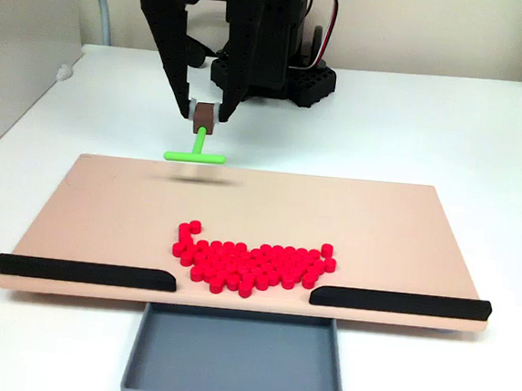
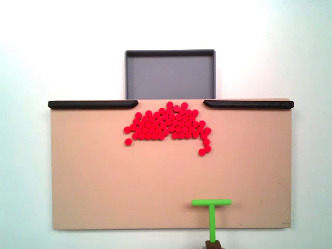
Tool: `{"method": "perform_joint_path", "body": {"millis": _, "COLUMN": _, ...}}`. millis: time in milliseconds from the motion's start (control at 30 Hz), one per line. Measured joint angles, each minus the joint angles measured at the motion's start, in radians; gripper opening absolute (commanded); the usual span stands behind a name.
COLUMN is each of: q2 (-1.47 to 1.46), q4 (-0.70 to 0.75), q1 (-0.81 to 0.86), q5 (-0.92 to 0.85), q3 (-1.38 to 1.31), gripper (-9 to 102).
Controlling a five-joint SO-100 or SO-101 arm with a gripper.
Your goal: Push granules from bottom to the grey container
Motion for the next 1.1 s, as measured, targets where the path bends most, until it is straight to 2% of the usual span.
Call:
{"method": "perform_joint_path", "body": {"millis": 200, "q2": -0.002, "q4": -0.015, "q1": 0.003, "q5": -0.012, "q3": 0.0, "gripper": 0}}
{"method": "perform_joint_path", "body": {"millis": 533, "q2": -0.094, "q4": -0.155, "q1": 0.003, "q5": -0.018, "q3": 0.015, "gripper": 0}}
{"method": "perform_joint_path", "body": {"millis": 1100, "q2": -0.163, "q4": -0.181, "q1": 0.003, "q5": -0.018, "q3": 0.014, "gripper": 0}}
